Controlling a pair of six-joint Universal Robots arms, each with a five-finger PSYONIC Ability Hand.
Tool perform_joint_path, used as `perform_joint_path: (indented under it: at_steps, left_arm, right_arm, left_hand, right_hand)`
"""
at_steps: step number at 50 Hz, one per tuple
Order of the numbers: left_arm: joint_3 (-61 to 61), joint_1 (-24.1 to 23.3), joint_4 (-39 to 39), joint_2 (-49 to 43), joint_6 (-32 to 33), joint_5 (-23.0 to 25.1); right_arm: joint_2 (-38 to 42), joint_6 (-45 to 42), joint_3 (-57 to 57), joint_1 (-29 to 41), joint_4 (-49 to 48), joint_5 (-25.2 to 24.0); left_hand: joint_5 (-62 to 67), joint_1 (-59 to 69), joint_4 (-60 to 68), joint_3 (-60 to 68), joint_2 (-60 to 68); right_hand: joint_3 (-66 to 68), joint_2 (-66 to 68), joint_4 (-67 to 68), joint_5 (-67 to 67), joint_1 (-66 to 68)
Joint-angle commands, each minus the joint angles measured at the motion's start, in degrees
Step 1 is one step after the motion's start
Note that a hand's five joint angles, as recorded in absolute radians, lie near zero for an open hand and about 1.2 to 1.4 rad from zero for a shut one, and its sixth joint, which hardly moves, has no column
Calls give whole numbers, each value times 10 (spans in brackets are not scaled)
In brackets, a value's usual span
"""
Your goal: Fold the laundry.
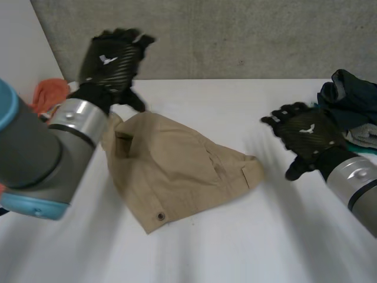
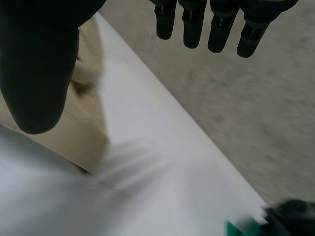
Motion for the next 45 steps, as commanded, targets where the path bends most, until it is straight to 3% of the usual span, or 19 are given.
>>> perform_joint_path:
  at_steps: [1, 5, 9, 12, 16, 17, 19, 20, 21, 27, 31, 34, 40, 45]
  left_arm:
    - [3, 102, -6, -98, 106, 86]
    - [41, 145, -22, -187, 259, 120]
    - [76, 166, -41, -249, 363, 121]
    - [94, 166, -49, -276, 387, 122]
    - [110, 163, -48, -291, 375, 124]
    - [115, 162, -48, -293, 367, 125]
    - [123, 160, -47, -299, 358, 124]
    - [129, 154, -48, -306, 351, 123]
    - [131, 149, -48, -309, 349, 123]
    - [121, 115, -48, -299, 343, 110]
    - [74, 107, -51, -189, 315, 101]
    - [29, 90, -50, -90, 245, 98]
    - [-33, 56, -60, 104, 110, 98]
    - [-66, 52, -61, 178, 66, 95]
  right_arm:
    - [74, 7, -33, 93, 3, 16]
    - [128, 10, -57, 151, -5, 60]
    - [166, 10, -73, 168, -27, 97]
    - [192, 9, -78, 172, -54, 112]
    - [214, 9, -86, 173, -92, 128]
    - [217, 9, -87, 173, -102, 131]
    - [217, 10, -87, 173, -110, 135]
    - [216, 9, -87, 170, -115, 140]
    - [215, 9, -87, 169, -117, 142]
    - [193, 8, -89, 166, -112, 154]
    - [114, -2, -94, 159, -107, 149]
    - [70, -11, -122, 123, -79, 148]
    - [58, -14, -214, 62, 15, 124]
    - [64, -9, -292, 58, 39, 119]
  left_hand:
    - [-1, 12, 9, 5, 10]
    - [-4, 8, 6, 2, 6]
    - [-4, 8, 6, 2, 6]
    - [-1, 12, 9, 5, 9]
    - [89, 102, 100, 96, 100]
    - [220, 232, 230, 226, 230]
    - [412, 424, 422, 418, 422]
    - [606, 619, 616, 612, 616]
    - [673, 685, 683, 679, 683]
    - [673, 686, 684, 680, 684]
    - [673, 686, 684, 680, 684]
    - [673, 686, 684, 680, 684]
    - [673, 686, 684, 680, 684]
    - [673, 686, 684, 680, 684]
  right_hand:
    - [-24, -21, -22, -24, -32]
    - [-24, -21, -22, -24, -32]
    - [-24, -21, -22, -24, -32]
    - [-24, -21, -22, -24, -32]
    - [226, 228, 227, 225, 217]
    - [396, 399, 398, 396, 388]
    - [572, 575, 574, 571, 564]
    - [675, 678, 677, 675, 667]
    - [676, 679, 678, 676, 668]
    - [676, 679, 678, 676, 668]
    - [676, 679, 678, 676, 668]
    - [676, 679, 678, 676, 668]
    - [676, 679, 678, 676, 668]
    - [676, 679, 678, 676, 668]
